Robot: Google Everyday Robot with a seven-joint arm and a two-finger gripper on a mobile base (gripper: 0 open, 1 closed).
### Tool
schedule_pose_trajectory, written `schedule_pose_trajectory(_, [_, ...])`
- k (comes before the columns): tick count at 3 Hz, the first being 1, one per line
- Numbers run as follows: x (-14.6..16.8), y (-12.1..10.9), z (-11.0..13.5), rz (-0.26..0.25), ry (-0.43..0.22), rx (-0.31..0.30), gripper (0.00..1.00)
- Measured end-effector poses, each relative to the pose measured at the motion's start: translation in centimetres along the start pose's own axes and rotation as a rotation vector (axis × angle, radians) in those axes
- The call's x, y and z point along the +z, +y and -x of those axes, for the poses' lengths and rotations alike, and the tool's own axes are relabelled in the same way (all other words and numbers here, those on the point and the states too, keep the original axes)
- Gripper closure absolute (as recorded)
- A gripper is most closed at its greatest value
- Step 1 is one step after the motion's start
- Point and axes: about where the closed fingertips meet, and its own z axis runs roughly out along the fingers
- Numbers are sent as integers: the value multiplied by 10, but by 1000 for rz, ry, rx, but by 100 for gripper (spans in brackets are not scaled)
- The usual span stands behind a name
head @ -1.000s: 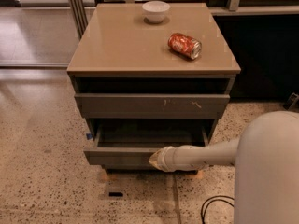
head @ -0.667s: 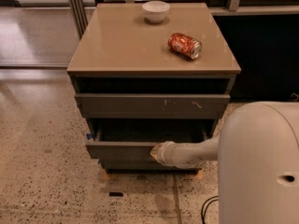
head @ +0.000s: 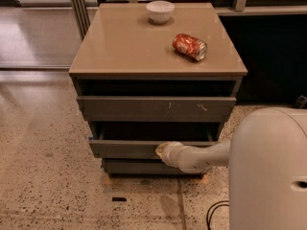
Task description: Close middle drawer
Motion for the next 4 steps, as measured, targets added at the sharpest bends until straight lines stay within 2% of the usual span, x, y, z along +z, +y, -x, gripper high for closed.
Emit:
schedule_pose_trajectory(1, [11,-7,-1,-12,17,-24,100])
schedule_pose_trajectory(2, [27,-24,7,-66,11,-33,100])
schedule_pose_trajectory(3, [36,-31,15,-97,-5,-39,100])
schedule_pose_trajectory(4, [36,-31,15,-97,-5,-39,100])
